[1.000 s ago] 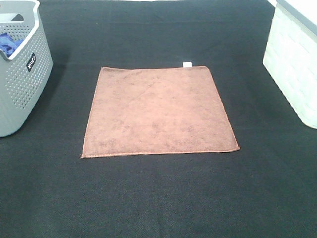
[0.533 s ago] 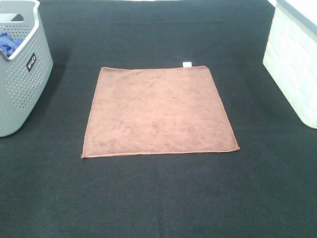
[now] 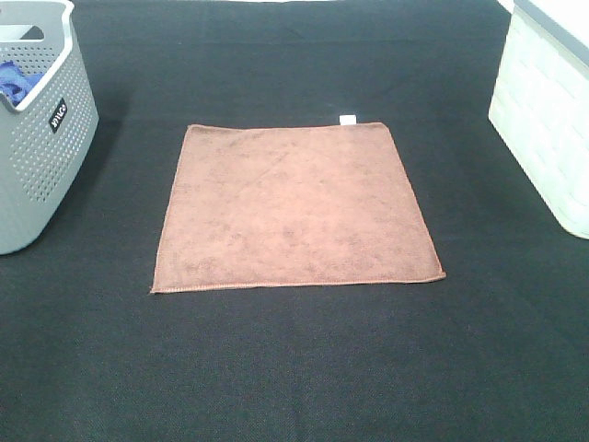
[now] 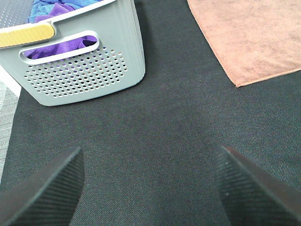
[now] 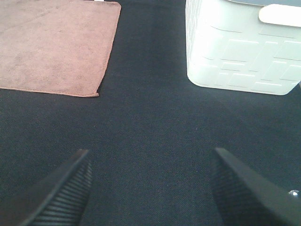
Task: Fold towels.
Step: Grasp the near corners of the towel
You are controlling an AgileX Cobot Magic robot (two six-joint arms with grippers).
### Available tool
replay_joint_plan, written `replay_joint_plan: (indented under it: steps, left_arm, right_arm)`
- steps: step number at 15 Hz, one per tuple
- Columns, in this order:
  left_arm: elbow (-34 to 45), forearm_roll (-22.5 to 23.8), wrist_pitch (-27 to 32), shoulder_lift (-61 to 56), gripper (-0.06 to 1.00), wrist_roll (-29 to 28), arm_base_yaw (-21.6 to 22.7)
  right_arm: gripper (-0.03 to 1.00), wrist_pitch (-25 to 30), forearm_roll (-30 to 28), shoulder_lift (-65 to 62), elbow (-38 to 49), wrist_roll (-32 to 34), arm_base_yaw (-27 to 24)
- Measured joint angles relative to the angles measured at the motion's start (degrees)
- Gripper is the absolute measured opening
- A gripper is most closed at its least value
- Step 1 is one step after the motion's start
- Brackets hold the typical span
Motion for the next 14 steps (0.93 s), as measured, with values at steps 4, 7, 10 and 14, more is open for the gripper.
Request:
replay_joint_plan:
  steps: [4,7,10,14]
  left_arm:
    - [-2.01,-1.78,-8.77,2.12,0.74,-0.97,0.00]
    - [-0.63,-4.98,-28.82,10.20,0.74,-5.16,0.00]
    - [0.00,-9.22,-33.06,23.95,0.74,-7.79,0.00]
    - [0.00,-22.75,-34.15,47.04,0.74,-5.27,0.00]
  right_arm:
    - [0.68,-7.16,0.46,6.30,-2.06,0.29,0.00]
    - [0.68,-15.58,0.46,14.78,-2.58,0.46,0.00]
    - [0.68,-19.88,4.41,29.79,-4.87,0.92,0.00]
    - [0.68,-20.05,11.17,52.02,-11.34,0.52,0.00]
